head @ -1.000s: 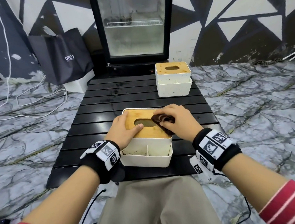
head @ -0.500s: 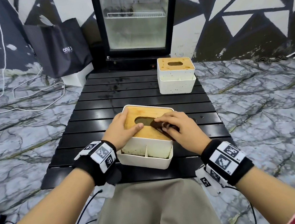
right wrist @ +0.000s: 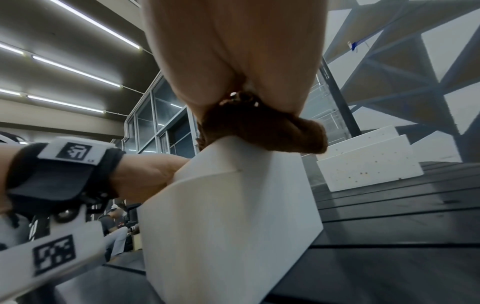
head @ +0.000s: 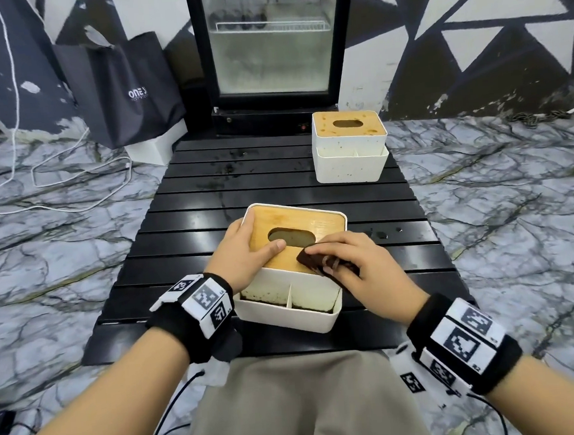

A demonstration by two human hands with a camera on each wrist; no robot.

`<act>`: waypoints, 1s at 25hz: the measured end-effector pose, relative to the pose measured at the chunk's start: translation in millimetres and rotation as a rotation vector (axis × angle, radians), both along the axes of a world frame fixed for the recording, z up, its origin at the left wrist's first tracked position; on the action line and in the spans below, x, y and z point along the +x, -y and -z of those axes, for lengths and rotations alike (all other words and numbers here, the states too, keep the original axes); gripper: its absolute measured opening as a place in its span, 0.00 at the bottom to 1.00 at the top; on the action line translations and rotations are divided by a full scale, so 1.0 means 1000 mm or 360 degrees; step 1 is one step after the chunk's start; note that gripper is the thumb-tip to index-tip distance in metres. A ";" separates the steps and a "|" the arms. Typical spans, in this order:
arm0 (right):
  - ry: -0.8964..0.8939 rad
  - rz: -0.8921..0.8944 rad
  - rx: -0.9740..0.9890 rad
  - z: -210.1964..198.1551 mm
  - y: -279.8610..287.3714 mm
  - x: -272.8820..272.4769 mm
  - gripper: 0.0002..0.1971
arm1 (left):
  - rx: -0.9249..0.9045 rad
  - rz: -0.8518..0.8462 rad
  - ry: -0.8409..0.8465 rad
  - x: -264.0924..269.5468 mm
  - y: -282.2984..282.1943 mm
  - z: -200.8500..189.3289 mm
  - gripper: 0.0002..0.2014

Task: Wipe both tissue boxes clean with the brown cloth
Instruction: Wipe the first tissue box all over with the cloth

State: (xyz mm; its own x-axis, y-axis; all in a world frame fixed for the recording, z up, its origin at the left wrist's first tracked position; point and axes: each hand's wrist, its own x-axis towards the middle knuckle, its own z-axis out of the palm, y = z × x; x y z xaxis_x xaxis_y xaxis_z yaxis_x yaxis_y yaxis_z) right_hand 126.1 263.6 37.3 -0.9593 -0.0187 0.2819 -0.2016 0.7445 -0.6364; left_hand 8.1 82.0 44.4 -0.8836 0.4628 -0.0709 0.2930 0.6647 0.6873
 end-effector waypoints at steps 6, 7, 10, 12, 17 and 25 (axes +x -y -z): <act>0.0010 0.0044 0.0014 -0.006 -0.014 -0.022 0.20 | -0.0002 0.0045 0.0005 0.003 0.002 -0.004 0.40; 0.0025 0.0071 0.0026 -0.008 -0.018 -0.029 0.19 | -0.0007 0.0048 0.0008 0.003 0.003 -0.004 0.40; 0.0039 0.0109 0.0002 -0.012 -0.023 -0.041 0.19 | -0.0006 0.0048 0.0011 0.002 0.002 -0.004 0.41; 0.0039 0.0122 -0.0025 -0.012 -0.023 -0.042 0.19 | 0.0031 0.0037 0.0034 0.001 0.003 -0.003 0.42; 0.0020 0.0245 -0.0096 -0.010 -0.018 -0.040 0.18 | 0.0164 0.0072 -0.0005 0.008 0.008 0.000 0.45; 0.0130 0.0281 -0.0072 -0.017 -0.008 -0.002 0.19 | 0.0227 -0.0021 -0.0072 -0.004 0.022 -0.002 0.42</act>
State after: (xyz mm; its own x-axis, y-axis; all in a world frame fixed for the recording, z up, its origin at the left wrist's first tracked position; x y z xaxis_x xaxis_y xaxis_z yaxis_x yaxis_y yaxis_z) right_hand 124.6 271.8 54.7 -0.9662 0.1629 0.1996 -0.0165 0.7341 -0.6789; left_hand 3.7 60.4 46.1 -0.8906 0.4535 0.0348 0.3176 0.5652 0.7614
